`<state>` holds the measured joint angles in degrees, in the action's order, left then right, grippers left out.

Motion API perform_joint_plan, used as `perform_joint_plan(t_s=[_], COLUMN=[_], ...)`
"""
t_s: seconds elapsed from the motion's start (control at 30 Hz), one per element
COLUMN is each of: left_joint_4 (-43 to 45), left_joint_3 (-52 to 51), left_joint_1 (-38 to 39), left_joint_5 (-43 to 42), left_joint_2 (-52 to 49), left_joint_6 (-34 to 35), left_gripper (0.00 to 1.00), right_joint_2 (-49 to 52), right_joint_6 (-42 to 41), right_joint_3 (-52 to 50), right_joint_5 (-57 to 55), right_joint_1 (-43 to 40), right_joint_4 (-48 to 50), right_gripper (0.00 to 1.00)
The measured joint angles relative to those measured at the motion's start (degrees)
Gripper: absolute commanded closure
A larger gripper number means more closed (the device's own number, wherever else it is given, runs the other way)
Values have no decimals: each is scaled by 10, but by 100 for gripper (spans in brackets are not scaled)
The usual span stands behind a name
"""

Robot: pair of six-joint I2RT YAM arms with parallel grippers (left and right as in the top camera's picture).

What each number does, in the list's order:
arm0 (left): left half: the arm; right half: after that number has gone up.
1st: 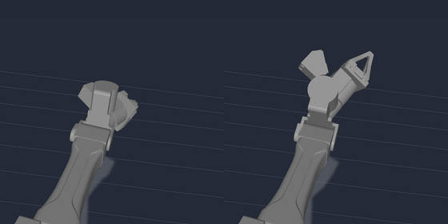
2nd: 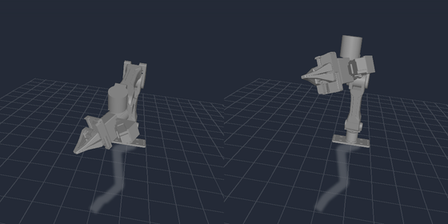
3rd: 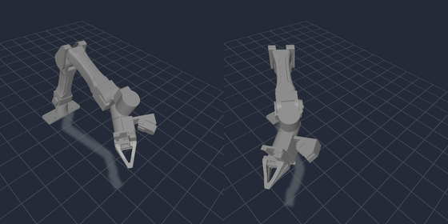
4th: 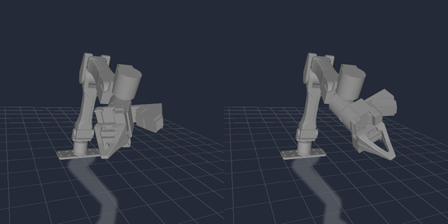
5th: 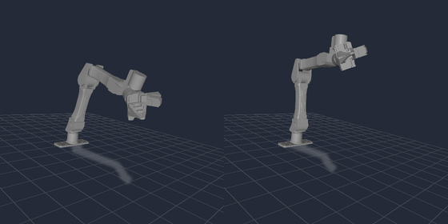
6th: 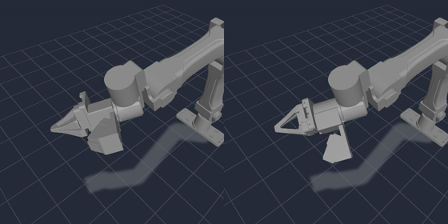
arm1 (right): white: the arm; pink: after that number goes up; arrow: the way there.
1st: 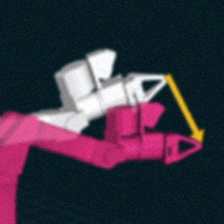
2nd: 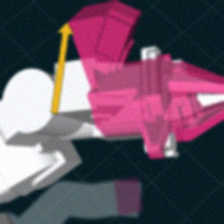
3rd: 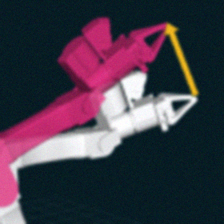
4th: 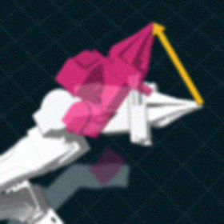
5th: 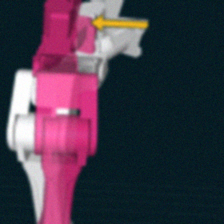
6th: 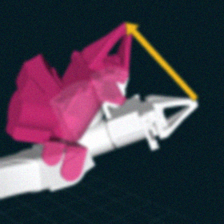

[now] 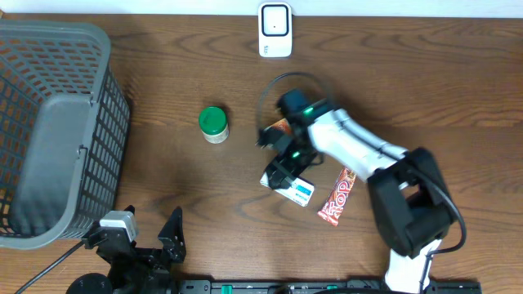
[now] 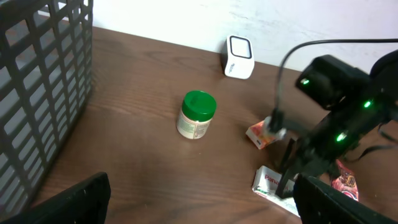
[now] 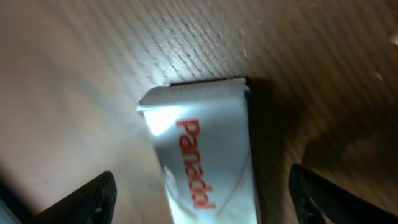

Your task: Scan the item barcode

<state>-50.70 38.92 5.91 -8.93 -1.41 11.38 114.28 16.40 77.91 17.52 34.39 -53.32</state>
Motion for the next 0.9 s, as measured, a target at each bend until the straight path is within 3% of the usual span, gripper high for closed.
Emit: perform_joint_plan(t_s=[0.2,0.5,0.67,0.8,0.9], left_joint_4=[0,0,0,0,0], left_joint_3=[0,0,0,0,0], left_joint_1=[0,0,0,0,0], left_joint_5=[0,0,0,0,0], left_joint_2=[0,0,0,0,0], left_joint_6=[0,0,0,0,0], left_gripper=[6,6,6,6,6], right_joint_2=[0,0,0,-6,-8], right_joint_6=[-40,-54,-39,-33,-34], right_joint_3=[0,-22,-33,-43,-48], right_joint_5=[-156,-192,-141,-133,-130], right_joint_1=[75,70,70,68,68], right_joint_4=[0,11,20,33,35], right_gripper=[15,25,38,55,57])
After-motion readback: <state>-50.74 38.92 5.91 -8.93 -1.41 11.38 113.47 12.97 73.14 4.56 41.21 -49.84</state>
